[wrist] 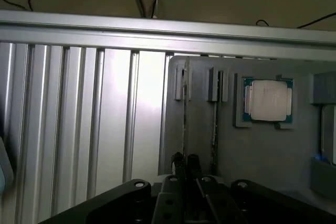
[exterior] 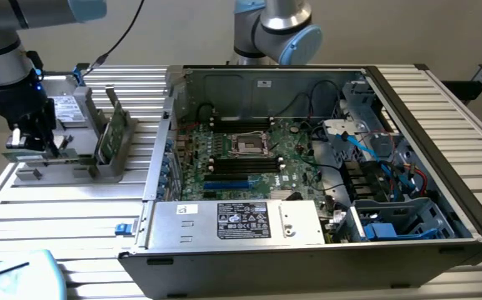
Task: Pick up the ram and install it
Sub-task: 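Pick up the ram and move it above insertion slot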
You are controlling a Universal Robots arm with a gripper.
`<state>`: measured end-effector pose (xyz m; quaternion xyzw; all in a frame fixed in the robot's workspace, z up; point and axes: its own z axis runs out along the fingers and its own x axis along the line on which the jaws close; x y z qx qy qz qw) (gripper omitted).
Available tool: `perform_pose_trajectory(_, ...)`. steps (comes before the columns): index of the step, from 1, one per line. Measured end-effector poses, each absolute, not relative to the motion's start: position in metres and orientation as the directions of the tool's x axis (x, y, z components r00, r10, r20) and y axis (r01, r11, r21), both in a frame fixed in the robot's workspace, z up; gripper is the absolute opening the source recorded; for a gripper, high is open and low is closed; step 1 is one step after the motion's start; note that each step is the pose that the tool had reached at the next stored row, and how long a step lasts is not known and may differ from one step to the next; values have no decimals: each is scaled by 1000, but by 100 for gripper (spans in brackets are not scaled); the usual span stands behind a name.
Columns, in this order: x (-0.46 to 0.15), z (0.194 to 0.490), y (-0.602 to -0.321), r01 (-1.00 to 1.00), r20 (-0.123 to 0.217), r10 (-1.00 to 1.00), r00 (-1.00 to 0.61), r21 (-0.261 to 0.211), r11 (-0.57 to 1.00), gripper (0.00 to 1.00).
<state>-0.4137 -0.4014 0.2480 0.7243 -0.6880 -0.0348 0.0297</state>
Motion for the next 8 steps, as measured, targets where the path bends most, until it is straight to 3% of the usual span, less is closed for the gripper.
perform_pose_trajectory(8,-413,264,-401,-995,-9,-999,48,91,-48,14)
